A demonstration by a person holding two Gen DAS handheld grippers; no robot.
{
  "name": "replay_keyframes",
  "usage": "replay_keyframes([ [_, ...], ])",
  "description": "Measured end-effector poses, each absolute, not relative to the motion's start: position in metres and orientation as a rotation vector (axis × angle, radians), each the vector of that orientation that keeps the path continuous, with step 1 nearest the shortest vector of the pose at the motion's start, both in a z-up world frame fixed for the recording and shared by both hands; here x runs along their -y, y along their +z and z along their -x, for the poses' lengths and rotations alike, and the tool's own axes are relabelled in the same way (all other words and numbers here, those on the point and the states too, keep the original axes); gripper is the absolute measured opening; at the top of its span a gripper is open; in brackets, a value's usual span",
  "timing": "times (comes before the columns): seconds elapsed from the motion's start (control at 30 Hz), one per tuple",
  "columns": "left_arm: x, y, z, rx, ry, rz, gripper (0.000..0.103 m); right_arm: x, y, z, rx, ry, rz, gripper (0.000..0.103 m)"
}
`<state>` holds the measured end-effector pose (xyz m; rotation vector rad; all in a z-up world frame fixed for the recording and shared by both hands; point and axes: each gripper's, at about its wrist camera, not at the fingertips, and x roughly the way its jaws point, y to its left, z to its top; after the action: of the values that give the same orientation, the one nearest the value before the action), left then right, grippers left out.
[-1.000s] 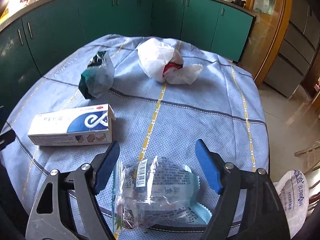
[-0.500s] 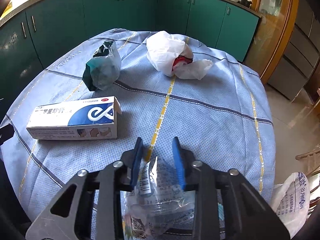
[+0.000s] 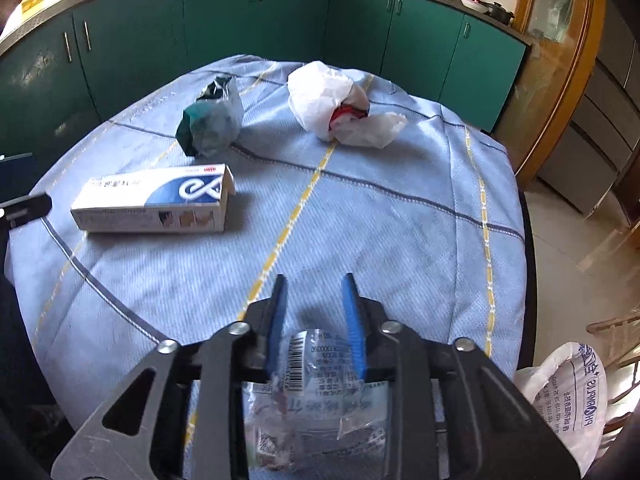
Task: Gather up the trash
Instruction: 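Move left tool toward the white ointment box while right tool holds the plastic bag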
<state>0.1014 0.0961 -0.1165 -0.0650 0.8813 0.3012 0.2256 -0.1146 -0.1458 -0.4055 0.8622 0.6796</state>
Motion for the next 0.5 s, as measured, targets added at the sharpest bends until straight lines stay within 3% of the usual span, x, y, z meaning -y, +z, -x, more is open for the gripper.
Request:
replay_keyframes([
  [0.1, -0.097, -0.115, -0.101, -0.88, 0.291, 0.068, 0.098, 0.12, -0.14, -0.225, -0.843, 0.692, 0.349, 0.069],
  [0.2, -0.097, -0.117, -0.102, -0.887, 0.263, 0.077, 0.098, 0.129, -0.13, -0.227, -0.823, 0.706, 0.257, 0.078],
  [0.5, -0.058, -0.129, -0.139, -0.93, 0.072, -0.089, 0.099, 0.124, -0.139, -0.237, -0.853, 0.648, 0.265, 0.08],
])
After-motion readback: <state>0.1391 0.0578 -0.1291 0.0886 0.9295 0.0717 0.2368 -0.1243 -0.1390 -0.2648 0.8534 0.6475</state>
